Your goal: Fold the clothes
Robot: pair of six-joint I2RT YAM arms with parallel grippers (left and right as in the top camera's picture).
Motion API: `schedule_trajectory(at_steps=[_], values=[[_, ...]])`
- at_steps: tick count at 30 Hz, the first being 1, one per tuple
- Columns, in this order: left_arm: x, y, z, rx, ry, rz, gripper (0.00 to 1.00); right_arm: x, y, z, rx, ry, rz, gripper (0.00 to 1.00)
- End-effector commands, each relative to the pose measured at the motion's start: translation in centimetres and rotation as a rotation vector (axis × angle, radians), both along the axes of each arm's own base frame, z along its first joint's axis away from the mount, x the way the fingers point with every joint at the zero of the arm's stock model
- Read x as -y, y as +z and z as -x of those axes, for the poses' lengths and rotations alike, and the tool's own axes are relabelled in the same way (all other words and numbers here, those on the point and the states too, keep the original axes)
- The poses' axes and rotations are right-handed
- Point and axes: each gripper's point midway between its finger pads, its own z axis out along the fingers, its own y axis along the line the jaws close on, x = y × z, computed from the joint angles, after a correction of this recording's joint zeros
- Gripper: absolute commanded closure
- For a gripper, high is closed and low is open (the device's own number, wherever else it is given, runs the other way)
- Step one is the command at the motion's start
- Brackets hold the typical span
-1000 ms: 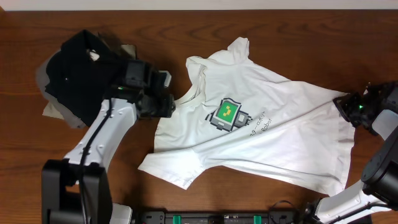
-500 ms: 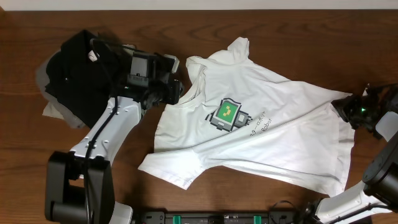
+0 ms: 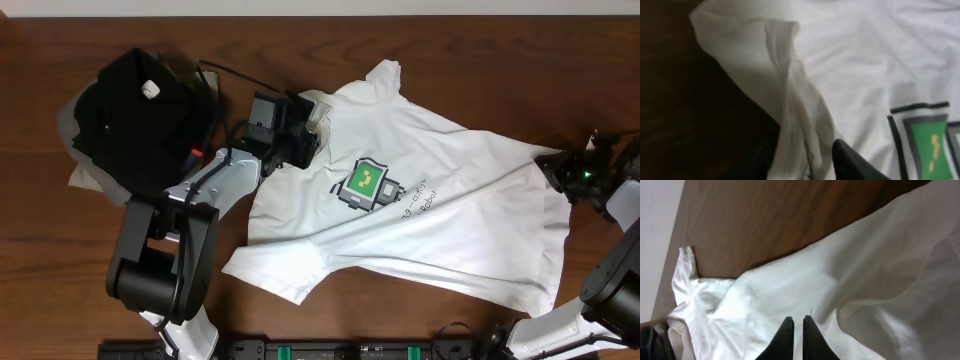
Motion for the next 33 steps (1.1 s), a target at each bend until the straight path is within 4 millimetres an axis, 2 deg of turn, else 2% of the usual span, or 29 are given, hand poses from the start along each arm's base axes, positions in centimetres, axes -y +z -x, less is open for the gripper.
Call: schedule_trajectory(at_steps=[1, 10, 12, 14, 15, 19, 24, 27, 33], values=[[-0.4, -0.3, -1.0, 0.031, 0.019, -0.037, 0.61, 0.0, 0.9, -0.1, 0.028, 0.014, 0.01, 0.93], [0.2, -2.6, -2.6, 0.066, 0.015, -0.027, 0.64, -0.1, 0.9, -0.1, 0.027, 0.016, 0.009, 0.94], [0.2, -2.9, -2.5, 0.062, 0.015, -0.028, 0.71, -0.1, 0.9, -0.1, 0.027, 0.016, 0.009, 0.93], [0.1, -3.0, -2.6, 0.061, 0.016, -0.029, 0.91, -0.1, 0.9, -0.1, 0.027, 0.017, 0.01, 0.93], [0.1, -2.9, -2.6, 0.065, 0.016, -0.027, 0.94, -0.2, 0.9, -0.1, 0.027, 0.018, 0.01, 0.94], [-0.4, -1.6, -3.5, 0.101, 0.053, -0.043, 0.94, -0.2, 0.8, -0.1, 0.026, 0.019, 0.009, 0.93], [-3.8, -0.3, -4.8, 0.154, 0.176, -0.154, 0.94, -0.1, 0.5, 0.1, 0.006, 0.013, 0.019, 0.93], [-5.9, -0.9, -4.7, 0.127, 0.228, -0.205, 0.94, -0.1, 0.3, 0.4, -0.005, 0.017, 0.024, 0.93], [-8.6, -1.6, -4.6, 0.088, 0.284, -0.241, 0.93, 0.0, 0.2, 0.5, -0.014, 0.016, 0.035, 0.93]])
